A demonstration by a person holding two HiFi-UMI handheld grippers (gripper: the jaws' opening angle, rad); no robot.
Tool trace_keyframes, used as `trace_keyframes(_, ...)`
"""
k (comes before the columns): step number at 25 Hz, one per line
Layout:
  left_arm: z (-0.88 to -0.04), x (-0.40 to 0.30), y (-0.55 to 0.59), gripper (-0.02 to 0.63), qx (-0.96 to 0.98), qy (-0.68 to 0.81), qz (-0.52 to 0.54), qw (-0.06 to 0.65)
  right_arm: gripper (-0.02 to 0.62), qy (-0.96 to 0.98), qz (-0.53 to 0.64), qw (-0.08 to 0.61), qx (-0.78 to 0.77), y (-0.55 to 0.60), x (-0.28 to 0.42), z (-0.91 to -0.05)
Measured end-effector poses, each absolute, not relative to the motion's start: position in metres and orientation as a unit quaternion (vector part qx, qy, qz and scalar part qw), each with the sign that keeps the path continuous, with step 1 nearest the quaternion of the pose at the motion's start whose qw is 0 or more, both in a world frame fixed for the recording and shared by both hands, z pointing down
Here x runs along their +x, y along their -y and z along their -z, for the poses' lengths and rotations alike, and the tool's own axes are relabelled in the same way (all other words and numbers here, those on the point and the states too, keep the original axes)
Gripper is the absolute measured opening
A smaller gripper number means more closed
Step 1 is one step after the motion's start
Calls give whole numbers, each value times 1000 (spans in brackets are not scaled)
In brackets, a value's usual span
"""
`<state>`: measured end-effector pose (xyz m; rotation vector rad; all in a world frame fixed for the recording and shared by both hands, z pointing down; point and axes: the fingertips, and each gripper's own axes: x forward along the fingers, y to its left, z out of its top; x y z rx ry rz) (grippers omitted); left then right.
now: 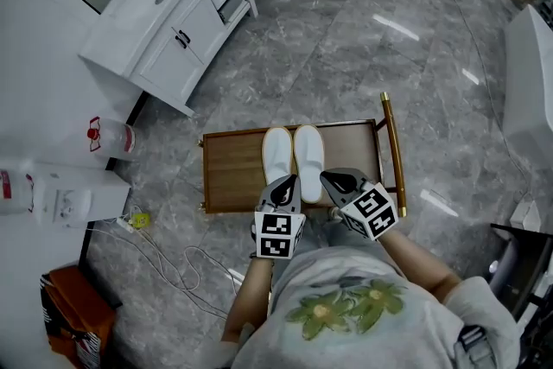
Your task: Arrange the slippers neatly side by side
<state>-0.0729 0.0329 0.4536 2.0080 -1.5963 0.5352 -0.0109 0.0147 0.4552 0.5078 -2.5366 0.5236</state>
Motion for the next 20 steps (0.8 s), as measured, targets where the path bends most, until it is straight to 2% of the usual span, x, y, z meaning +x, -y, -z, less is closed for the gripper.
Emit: trace_keyframes(20, -453, -68, -51, 15, 737, 592, -198, 260, 5, 930, -182, 260, 187, -26, 2, -457)
